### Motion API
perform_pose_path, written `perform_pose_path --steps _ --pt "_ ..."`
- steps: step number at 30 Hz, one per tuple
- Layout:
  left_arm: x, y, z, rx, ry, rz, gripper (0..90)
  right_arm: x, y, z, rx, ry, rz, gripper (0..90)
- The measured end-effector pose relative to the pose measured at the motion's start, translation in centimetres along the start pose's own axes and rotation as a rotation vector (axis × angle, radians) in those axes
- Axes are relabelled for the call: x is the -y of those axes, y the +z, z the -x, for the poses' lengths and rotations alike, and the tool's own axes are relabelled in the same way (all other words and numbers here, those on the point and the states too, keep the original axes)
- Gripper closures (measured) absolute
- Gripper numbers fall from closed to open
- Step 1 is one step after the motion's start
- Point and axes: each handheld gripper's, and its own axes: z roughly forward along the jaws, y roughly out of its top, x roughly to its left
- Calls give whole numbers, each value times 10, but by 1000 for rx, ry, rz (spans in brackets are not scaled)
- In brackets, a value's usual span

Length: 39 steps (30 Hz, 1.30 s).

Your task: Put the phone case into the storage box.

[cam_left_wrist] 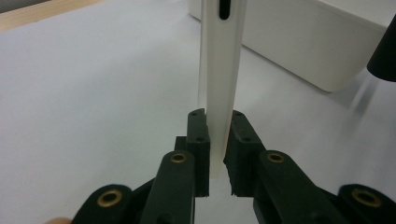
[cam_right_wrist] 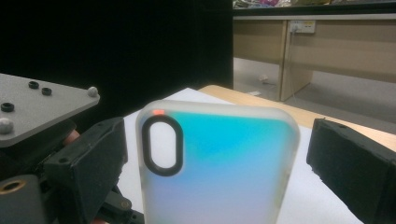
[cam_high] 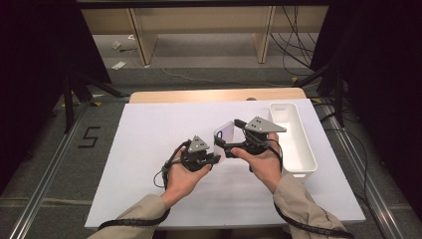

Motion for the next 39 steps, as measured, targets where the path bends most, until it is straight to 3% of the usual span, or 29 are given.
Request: perform_pose_path --steps 15,24,39 --pt "0 3 5 8 11 -2 806 0 0 -1 11 1 6 84" --pt "-1 3 6 9 13 5 806 1 -1 -2 26 6 17 168" --pt "-1 3 5 8 17 15 805 0 -1 -2 29 2 23 178"
